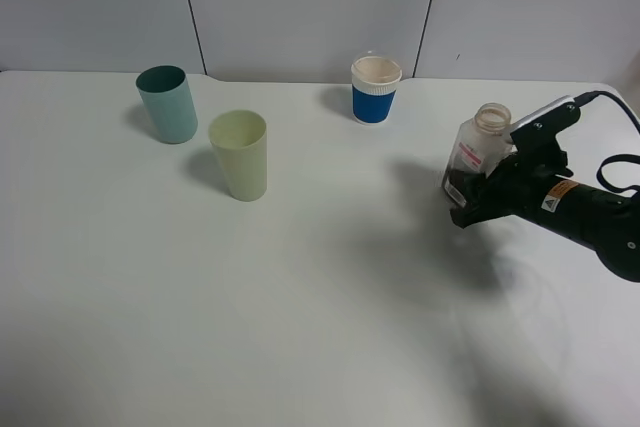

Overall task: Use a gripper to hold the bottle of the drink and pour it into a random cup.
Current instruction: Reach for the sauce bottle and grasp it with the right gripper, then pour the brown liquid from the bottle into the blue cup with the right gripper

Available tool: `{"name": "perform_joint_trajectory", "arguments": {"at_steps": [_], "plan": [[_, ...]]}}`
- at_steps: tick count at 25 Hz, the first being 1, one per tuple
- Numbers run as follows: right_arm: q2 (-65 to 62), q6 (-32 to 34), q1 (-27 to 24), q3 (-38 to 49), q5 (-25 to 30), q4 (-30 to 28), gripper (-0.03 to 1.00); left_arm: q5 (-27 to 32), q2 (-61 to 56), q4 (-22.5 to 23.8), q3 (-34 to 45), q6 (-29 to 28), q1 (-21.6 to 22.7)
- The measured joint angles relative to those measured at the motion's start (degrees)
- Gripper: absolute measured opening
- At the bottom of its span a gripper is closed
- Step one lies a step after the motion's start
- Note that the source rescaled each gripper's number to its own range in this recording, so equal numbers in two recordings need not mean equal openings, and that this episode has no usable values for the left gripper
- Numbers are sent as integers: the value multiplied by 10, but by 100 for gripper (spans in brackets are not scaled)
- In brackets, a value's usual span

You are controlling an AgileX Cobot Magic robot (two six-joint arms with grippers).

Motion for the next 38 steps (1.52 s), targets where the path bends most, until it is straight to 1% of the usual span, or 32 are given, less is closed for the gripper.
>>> {"name": "perform_joint_trajectory", "arguments": {"at_steps": [1,6,9,11,18,22,24,26,28,30,32,34,38], "plan": [[0,18,0,0,0,0,0,0,0,0,0,0,0],[0,118,0,0,1,0,0,0,0,0,0,0,0],[0,161,0,0,-1,0,0,0,0,0,0,0,0],[0,176,0,0,-1,0,0,0,0,0,0,0,0],[0,192,0,0,-1,0,0,0,0,0,0,0,0],[-2,260,0,0,3,0,0,0,0,0,0,0,0],[-12,294,2,-1,22,0,0,0,0,0,0,0,0],[-35,308,7,-1,60,0,0,0,0,0,0,0,0],[-64,312,17,-1,93,4,0,0,0,0,0,0,0],[-96,313,30,0,110,11,0,0,0,0,0,0,0],[-129,312,45,0,127,26,0,0,0,0,0,0,0],[-154,303,62,-4,158,42,0,0,0,0,0,0,0],[-189,285,104,-34,267,65,0,0,0,0,0,0,0]]}}
